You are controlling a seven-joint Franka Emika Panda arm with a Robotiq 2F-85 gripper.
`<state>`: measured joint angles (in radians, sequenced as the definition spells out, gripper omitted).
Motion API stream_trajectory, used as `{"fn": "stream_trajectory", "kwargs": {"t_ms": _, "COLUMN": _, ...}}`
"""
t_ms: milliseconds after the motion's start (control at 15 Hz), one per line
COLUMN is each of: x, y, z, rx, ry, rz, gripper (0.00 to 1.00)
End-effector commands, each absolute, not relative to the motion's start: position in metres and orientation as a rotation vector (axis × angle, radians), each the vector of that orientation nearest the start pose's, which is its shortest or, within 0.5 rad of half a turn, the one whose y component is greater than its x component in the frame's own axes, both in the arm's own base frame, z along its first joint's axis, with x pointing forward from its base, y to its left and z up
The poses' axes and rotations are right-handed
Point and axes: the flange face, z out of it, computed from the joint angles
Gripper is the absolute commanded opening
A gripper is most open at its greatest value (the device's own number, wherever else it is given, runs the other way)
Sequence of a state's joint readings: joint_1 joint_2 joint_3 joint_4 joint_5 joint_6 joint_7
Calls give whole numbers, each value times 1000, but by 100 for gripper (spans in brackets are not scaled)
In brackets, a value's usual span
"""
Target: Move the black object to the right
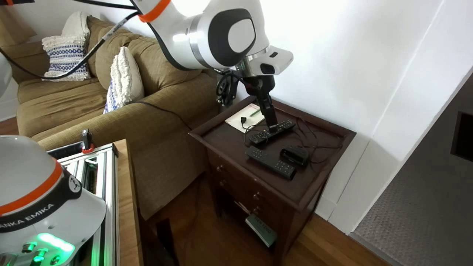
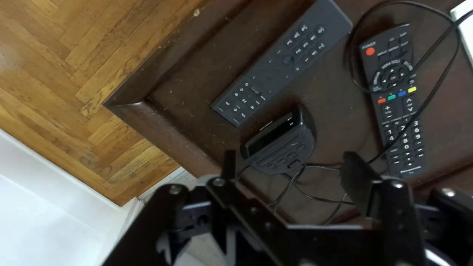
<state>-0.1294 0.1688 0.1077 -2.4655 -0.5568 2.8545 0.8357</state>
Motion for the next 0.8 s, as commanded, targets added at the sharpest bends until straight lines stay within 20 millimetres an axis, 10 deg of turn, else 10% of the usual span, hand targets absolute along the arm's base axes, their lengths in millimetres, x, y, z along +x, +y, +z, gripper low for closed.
{"fn": "stream_trajectory", "kwargs": {"t_ms": 0, "x": 522, "y": 14, "z": 219, "rx": -3131, "ry": 576, "rz": -519, "gripper": 42}}
{"fn": "stream_trajectory", "kwargs": {"t_ms": 400, "x": 548, "y": 16, "z": 178, "rx": -3120, "ry": 642, "rz": -543, "gripper": 0}}
{"fn": "stream_trajectory", "kwargs": {"t_ms": 733, "x": 561, "y": 27, "z": 155, "rx": -3134, "ry": 622, "rz": -615, "gripper": 0}}
